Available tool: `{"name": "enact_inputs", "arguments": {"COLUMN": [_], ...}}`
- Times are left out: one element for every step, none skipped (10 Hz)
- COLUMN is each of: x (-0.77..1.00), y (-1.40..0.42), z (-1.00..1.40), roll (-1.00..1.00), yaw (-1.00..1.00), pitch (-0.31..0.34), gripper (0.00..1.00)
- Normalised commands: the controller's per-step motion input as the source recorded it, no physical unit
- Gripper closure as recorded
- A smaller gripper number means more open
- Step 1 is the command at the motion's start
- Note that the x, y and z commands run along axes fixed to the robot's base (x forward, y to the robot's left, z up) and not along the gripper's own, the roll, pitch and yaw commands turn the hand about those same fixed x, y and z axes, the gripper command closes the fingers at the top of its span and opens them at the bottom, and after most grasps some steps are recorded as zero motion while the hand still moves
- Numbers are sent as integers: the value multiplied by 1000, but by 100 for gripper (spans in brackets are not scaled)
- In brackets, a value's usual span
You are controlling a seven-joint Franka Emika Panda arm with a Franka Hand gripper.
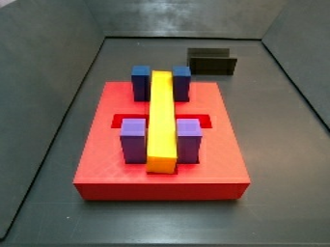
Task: Pick up the green object. Move up. Move to above the board. Insert the green object.
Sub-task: Move to above the board, then insert the green object.
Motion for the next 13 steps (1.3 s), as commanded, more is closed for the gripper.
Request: {"name": "enact_inputs", "arguments": {"x": [119, 137, 154, 195, 238, 136, 114, 0, 100, 177, 149, 109, 80], "y": [-1400, -1400, -1400, -1400, -1400, -577, -326, 0, -157, -186, -83, 0, 0], "z": [158, 163, 167, 176, 185, 86, 59, -43, -634, -1000, -1000, -1000, -1000], "roll": [-19, -7, -18, 4, 4, 24, 29, 0, 64, 54, 39, 54, 110], "yaw": [-11, -6, 0, 3, 7, 5, 7, 0, 0, 0, 83, 214, 320], "pitch": [82, 104, 121, 149, 161, 167, 157, 0, -66, -91, -39, -46, -66], "gripper": [100, 100, 100, 100, 100, 100, 100, 100, 100, 100, 100, 100, 100]}}
